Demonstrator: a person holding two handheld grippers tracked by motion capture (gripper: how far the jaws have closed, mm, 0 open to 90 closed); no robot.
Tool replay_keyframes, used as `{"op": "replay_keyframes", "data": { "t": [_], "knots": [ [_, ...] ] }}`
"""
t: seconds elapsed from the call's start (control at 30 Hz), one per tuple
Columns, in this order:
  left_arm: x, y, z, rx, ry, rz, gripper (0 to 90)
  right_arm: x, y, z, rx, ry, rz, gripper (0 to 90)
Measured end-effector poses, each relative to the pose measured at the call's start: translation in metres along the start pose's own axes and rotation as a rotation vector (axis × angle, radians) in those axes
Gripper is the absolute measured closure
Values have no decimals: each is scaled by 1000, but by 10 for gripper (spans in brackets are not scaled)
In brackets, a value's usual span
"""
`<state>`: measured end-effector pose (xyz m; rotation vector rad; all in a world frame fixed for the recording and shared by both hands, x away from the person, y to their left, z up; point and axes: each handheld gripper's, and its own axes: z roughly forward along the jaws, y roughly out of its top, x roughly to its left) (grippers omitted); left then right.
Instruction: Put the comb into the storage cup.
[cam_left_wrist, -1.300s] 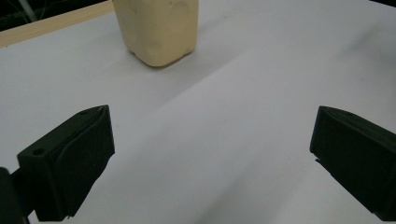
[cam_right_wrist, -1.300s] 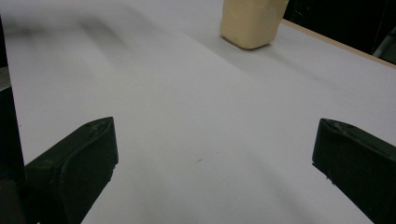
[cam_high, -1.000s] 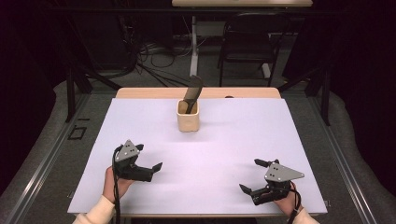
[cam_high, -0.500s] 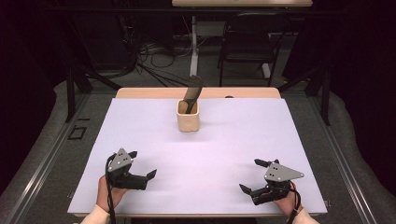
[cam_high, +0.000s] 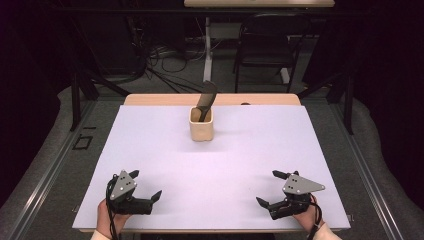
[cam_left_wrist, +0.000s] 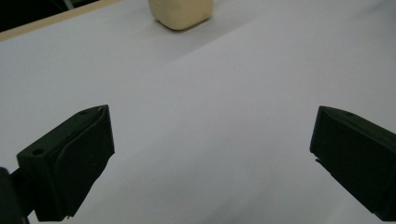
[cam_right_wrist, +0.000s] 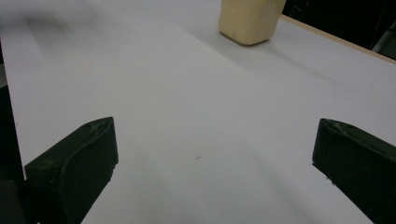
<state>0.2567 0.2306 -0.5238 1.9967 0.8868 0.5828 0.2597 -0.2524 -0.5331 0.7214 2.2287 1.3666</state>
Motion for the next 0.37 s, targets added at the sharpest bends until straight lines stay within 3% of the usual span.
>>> {"op": "replay_keyframes", "data": {
  "t": [0.37],
  "knots": [
    [1, -6, -2, 10, -8, -10, 0, 1, 0, 1, 6, 17, 1, 0]
  ]
}}
